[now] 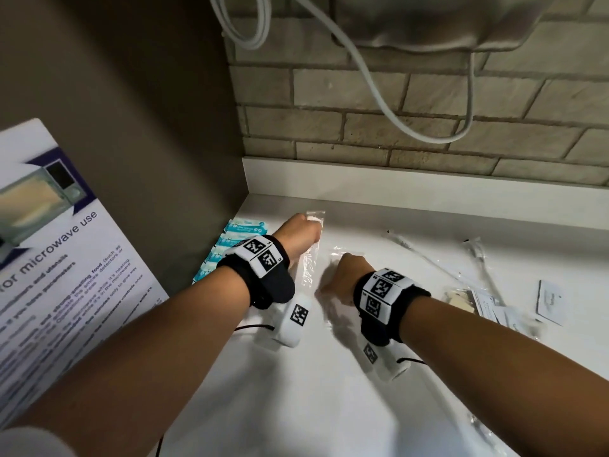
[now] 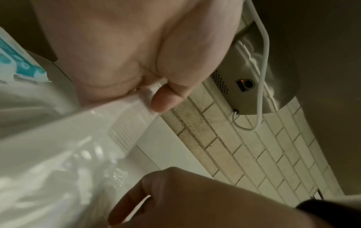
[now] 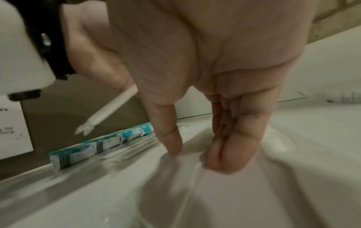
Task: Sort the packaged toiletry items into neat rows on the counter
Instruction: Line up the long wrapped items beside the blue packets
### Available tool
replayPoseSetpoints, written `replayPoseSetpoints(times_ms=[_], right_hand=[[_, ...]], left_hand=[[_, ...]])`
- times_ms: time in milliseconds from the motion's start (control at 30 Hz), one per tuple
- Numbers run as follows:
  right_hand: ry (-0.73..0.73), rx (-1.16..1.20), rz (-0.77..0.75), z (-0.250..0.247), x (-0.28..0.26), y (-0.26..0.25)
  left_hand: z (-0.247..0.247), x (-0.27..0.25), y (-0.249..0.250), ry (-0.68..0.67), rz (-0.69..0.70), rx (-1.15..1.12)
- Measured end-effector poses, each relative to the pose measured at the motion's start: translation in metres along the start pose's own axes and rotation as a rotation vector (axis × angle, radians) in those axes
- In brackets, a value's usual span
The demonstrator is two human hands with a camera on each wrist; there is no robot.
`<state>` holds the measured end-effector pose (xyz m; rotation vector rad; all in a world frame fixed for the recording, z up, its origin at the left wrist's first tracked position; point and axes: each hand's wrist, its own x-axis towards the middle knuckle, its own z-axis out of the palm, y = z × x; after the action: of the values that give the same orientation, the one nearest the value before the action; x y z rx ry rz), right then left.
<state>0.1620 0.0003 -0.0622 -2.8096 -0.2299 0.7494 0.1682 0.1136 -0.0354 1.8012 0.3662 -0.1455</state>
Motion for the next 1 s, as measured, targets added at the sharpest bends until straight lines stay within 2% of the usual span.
replayPoseSetpoints(times_ms=[167,300,367,467,633,767,900,1000], right_hand=[[0.005,0.040,0.016,-0.007,-0.008,0.005],[0.098,0.222,0.020,-0.008,-0.005,0.013],[0.133,0.287,0.031,-0.005,-0.005,0.016],[0.112,0.294,0.030,-0.001,-0.004,0.019],[0.160,0.162,-0.036,0.001,-0.002,0.027],[0.237,0.030,-0.135,0.001,-0.006,0.034],[0.201,-0.301,-0.318,0.013,-0.018,0.038],[0.158,-0.503,-0.354,0.028,-0.023,0.039]], left_hand=[[-0.009,0.002,-0.017,0.049,0.117,0.226],[-0.006,0.006,-0.021,0.152,0.195,0.529],[0.002,0.009,-0.020,0.130,0.166,0.675],[0.018,0.013,-0.021,0.062,0.106,0.852],[0.030,0.017,-0.026,0.012,0.079,0.909],[0.022,0.005,-0.026,-0.014,0.136,0.881],[0.009,-0.031,-0.037,-0.099,0.251,1.109],[0.005,-0.056,-0.053,-0.136,0.339,1.292]])
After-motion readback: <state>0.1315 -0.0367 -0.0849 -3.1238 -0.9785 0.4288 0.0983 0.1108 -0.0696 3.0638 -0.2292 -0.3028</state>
